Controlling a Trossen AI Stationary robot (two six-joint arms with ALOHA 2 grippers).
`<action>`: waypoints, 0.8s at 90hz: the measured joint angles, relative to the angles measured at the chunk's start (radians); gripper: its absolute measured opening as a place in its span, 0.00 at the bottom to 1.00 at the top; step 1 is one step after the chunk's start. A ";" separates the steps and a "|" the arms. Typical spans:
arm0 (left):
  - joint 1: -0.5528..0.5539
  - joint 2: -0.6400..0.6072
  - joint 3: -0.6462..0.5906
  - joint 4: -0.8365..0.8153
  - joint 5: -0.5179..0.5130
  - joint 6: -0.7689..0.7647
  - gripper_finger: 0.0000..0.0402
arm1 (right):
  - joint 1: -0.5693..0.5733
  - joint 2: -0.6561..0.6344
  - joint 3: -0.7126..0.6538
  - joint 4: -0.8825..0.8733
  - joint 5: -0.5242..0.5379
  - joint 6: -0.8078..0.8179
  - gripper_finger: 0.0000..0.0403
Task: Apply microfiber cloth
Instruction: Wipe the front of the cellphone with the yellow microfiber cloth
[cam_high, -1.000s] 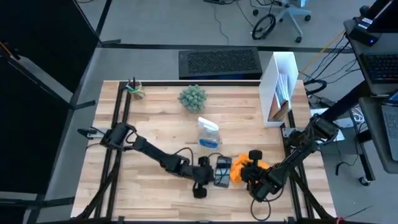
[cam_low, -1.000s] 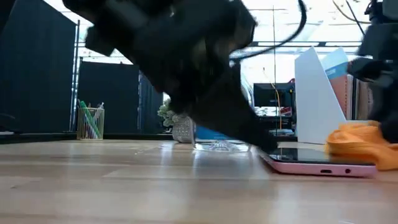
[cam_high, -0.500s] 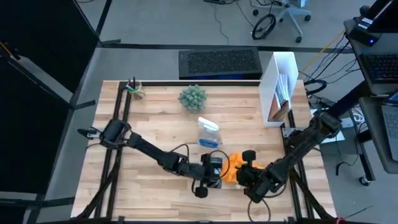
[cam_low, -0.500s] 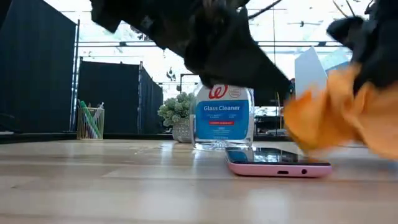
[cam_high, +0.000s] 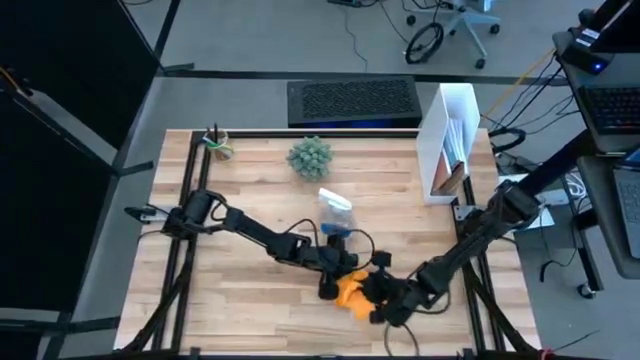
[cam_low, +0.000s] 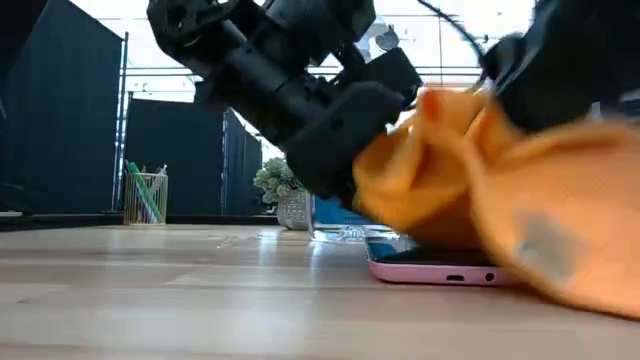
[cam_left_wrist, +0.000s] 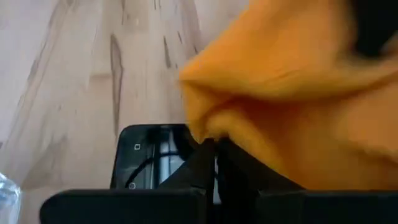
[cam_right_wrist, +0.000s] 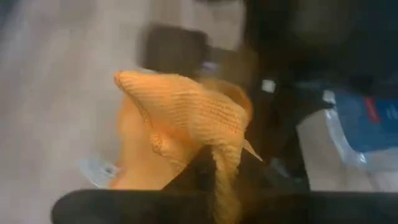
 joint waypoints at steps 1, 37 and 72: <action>0.000 0.002 0.000 0.003 0.000 -0.003 0.04 | -0.004 0.007 0.000 0.000 0.000 0.000 0.01; 0.016 0.019 -0.001 0.020 0.005 -0.020 0.04 | 0.033 0.132 0.000 0.099 -0.057 0.081 0.01; 0.029 0.020 -0.002 0.023 0.009 -0.021 0.04 | 0.085 -0.005 -0.003 0.095 -0.123 0.042 0.01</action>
